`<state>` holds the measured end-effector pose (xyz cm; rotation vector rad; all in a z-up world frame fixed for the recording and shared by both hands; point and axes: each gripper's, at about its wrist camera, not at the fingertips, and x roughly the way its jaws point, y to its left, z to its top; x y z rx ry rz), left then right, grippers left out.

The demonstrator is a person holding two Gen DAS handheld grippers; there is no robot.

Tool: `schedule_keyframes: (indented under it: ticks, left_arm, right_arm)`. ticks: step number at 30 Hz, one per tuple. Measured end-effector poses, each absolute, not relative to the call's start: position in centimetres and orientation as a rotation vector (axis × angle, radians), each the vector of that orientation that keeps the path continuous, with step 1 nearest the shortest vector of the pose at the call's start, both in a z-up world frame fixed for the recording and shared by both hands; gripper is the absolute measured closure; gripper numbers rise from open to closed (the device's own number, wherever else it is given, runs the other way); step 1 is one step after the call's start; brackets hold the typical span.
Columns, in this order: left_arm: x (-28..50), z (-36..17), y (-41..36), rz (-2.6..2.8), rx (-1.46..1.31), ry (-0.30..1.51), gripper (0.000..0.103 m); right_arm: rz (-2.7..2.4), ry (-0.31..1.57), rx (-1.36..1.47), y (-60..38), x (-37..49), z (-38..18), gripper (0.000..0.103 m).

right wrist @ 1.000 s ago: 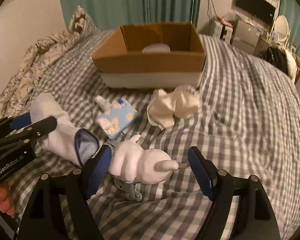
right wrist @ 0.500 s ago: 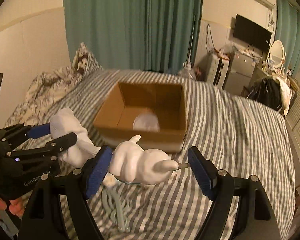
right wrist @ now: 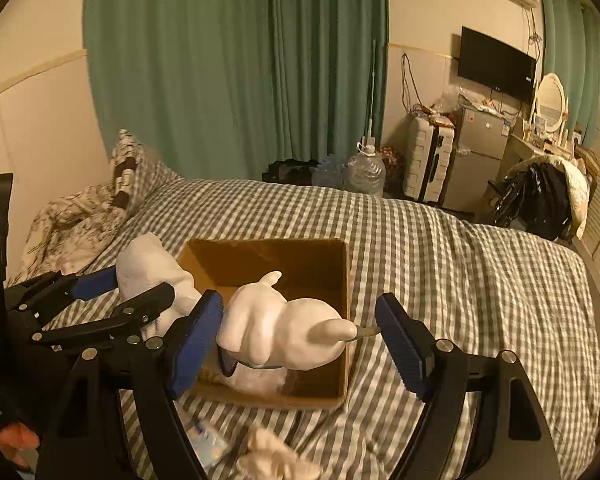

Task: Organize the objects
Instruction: 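Drop the glove and plush toy into the box, opening both tools, then grasp the lace cloth with right tool while left tool grasps the tissue pack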

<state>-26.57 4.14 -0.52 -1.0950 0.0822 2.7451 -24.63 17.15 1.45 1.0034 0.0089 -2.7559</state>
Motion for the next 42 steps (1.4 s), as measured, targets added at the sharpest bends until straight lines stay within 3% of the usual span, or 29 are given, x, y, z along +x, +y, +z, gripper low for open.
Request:
schedule_keyframes:
  ticks: [7, 10, 12, 14, 21, 30, 42]
  left_arm:
    - [-30.7, -4.1, 4.5, 2.705, -1.169, 0.042, 0.052]
    - [-31.1, -4.7, 4.3, 2.687, -1.18, 0.018, 0.042]
    - [-30.8, -4.5, 4.0, 2.689, -1.172, 0.001, 0.02]
    - [-30.0, -3.8, 3.6, 2.707, -1.148, -0.01, 0.01]
    - [-25.5, 0.1, 2.9, 2.778, -1.071, 0.082, 0.005]
    - [-17.5, 4.2, 0.1, 2.848, -0.976, 0.05, 0.0]
    - [-12.1, -0.3, -1.4, 2.872, -1.051, -0.02, 0.0]
  right_arm:
    - [-2.718, -0.043, 1.026, 16.9, -29.2, -0.9, 0.024]
    - [-2.689, -0.072, 1.017, 16.9, -29.8, -1.4, 0.02]
    - [-2.7, -0.065, 1.014, 17.1, -29.4, -1.2, 0.012]
    - [-2.724, -0.059, 1.001, 17.6, -28.6, -0.5, 0.011]
    - [-2.789, -0.026, 0.958, 19.6, -23.2, 3.7, 0.009]
    - [-2.834, 0.071, 0.891, 20.0, -15.0, 7.7, 0.008]
    - [-2.804, 0.081, 0.969, 19.9, -9.6, 3.5, 0.008]
